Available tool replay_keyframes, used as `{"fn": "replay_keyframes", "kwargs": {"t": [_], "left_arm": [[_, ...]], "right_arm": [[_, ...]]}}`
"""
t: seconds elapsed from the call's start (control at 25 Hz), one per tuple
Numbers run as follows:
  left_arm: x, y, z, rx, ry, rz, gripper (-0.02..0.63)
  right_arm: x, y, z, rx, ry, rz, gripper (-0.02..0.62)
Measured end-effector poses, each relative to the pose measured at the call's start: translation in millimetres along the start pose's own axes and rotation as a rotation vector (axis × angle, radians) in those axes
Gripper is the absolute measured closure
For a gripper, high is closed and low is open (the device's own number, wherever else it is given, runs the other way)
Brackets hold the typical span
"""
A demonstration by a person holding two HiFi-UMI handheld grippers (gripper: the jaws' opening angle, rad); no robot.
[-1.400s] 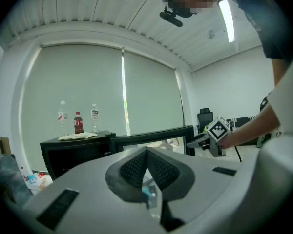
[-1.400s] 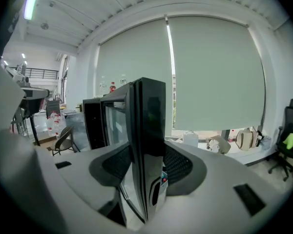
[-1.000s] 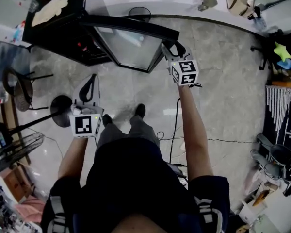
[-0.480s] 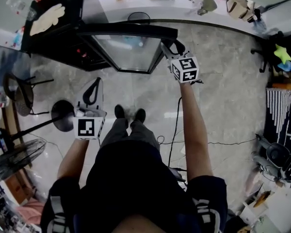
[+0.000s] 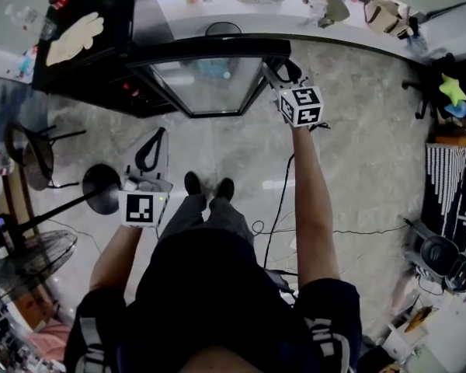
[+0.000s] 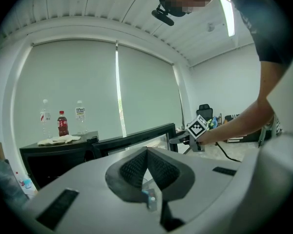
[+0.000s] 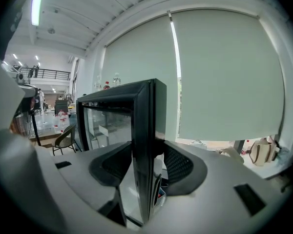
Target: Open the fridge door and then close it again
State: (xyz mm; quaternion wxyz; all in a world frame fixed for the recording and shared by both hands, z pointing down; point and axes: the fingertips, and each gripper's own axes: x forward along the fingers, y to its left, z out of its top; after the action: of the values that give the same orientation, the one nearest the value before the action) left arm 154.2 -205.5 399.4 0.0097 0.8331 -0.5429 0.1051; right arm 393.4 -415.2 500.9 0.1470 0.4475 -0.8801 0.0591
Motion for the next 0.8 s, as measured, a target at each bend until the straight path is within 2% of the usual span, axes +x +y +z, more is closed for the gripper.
{"fn": "replay_keyframes", "kwargs": {"t": [0.44, 0.8], "left_arm": [[7, 20, -4, 0.011, 0.010, 0.018, 0.583], [11, 28, -7, -0.001, 0.024, 0.039, 0.583]], "right_arm": [[42, -21, 11, 0.021, -0.019, -0.002, 0.397], [68, -32, 17, 0.019, -0.026, 0.035, 0.399]]}}
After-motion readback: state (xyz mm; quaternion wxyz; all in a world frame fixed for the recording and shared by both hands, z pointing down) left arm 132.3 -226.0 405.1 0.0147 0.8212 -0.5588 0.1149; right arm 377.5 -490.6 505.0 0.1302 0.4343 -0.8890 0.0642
